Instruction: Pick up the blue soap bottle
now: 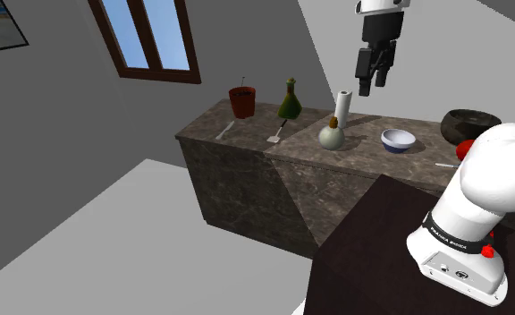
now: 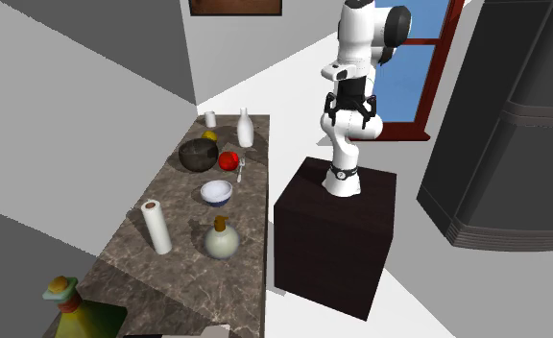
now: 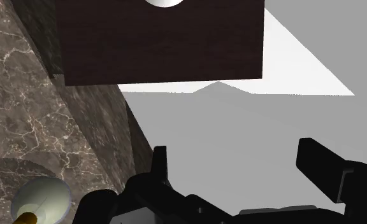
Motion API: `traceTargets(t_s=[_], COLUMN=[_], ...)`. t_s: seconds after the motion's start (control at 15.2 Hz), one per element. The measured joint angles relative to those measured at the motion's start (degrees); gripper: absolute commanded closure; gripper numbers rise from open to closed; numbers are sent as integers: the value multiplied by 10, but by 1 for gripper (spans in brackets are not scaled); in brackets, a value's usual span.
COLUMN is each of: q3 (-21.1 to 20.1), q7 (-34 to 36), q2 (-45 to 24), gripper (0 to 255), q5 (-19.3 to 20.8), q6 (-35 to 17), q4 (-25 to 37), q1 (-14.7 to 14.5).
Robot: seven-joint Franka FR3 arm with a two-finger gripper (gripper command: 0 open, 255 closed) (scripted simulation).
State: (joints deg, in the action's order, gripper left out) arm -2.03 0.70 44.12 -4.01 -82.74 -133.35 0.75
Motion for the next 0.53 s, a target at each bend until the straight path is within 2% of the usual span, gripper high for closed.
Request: traceTargets(t_s=[0.2,0.53], q3=[7,35], q7=[-7,-34], q2=[-15,-69], gripper=[0,0], q5=[7,33], q6=[-18,-91], q4=[-4,-21], q1=[5,23])
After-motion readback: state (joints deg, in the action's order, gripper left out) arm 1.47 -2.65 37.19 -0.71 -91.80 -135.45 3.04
